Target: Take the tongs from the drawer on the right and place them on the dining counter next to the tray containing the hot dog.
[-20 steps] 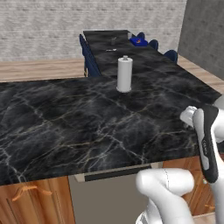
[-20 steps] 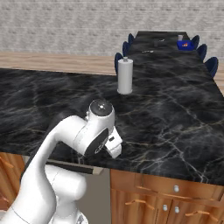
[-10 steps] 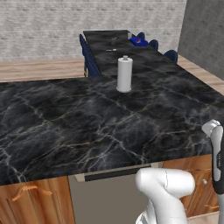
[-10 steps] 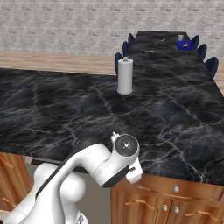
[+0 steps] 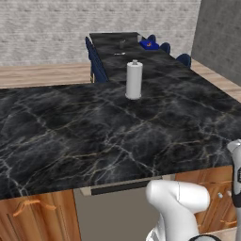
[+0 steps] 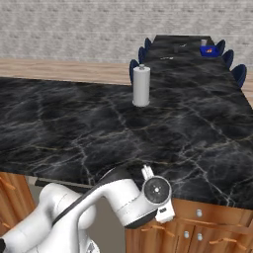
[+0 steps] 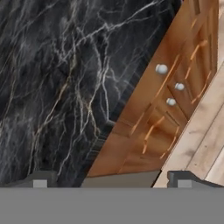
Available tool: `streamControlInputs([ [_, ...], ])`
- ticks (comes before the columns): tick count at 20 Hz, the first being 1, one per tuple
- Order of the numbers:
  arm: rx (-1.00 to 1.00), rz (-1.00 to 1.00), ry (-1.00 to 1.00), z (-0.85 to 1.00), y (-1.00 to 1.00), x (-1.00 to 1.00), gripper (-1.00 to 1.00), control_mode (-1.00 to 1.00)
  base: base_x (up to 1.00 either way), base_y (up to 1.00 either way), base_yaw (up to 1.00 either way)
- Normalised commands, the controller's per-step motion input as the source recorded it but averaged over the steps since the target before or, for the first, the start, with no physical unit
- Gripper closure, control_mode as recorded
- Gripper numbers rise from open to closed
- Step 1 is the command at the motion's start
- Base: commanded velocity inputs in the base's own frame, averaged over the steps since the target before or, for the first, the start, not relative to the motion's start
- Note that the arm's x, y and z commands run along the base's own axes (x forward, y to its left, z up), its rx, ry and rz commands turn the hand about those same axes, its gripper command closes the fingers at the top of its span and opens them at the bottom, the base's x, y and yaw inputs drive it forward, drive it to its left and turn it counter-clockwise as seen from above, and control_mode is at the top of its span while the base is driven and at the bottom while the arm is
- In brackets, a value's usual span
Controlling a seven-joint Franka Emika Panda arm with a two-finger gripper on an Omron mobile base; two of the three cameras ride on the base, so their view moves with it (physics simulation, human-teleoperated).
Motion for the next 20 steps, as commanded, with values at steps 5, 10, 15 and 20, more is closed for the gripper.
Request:
streamControlInputs([
  [5,0.03,0.0,-0.11,-0.34,-0.38,-0.05,-1.0,-1.0,0.0,0.0,0.0],
  [10,0.06,0.0,-0.14,-0.4,-0.41,0.0,-1.0,-1.0,0.0,0.0,0.0],
  [15,0.1,0.0,-0.06,-0.29,-0.45,-0.01,-1.0,-1.0,0.0,0.0,0.0],
  [20,0.07,0.0,0.0,-0.15,-0.47,-0.01,-1.0,-1.0,0.0,0.0,0.0],
])
